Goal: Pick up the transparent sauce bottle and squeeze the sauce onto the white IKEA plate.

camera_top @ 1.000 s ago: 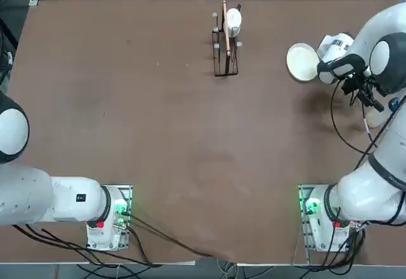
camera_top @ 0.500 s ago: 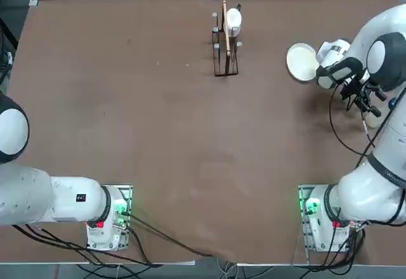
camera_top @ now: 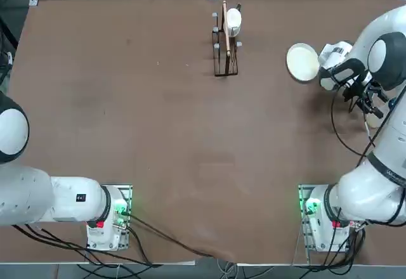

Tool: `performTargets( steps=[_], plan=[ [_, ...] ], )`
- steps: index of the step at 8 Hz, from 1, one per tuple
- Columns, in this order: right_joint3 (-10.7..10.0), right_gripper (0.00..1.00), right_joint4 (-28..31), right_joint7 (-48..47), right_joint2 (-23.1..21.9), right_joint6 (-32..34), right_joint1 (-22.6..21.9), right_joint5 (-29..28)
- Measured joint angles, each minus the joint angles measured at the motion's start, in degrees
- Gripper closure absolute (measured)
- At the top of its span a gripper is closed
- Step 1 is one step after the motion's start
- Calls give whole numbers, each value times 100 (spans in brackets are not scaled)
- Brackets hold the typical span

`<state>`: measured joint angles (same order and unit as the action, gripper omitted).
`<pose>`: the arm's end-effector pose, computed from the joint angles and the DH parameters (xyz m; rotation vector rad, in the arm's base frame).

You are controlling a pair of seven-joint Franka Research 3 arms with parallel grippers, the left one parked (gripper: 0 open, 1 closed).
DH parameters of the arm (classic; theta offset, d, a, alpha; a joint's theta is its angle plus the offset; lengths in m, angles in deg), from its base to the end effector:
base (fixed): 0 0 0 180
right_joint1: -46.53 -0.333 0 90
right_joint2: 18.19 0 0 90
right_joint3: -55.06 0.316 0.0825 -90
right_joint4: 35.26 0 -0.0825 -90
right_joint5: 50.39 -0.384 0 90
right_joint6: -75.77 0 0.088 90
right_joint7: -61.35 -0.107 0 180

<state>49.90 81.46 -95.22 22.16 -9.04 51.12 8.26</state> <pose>0.4474 -0.1792 0.1109 0.7447 -1.5066 0.6443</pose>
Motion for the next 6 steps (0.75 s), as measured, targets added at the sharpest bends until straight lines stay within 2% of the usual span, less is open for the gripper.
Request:
performTargets(
  steps=[4,5,6],
  plan=[
    [-13,1,185,-45,199,-6,329,355],
    [-8,4,310,-63,208,-6,328,386],
    [5,11,367,-89,207,-6,316,395]
  ],
)
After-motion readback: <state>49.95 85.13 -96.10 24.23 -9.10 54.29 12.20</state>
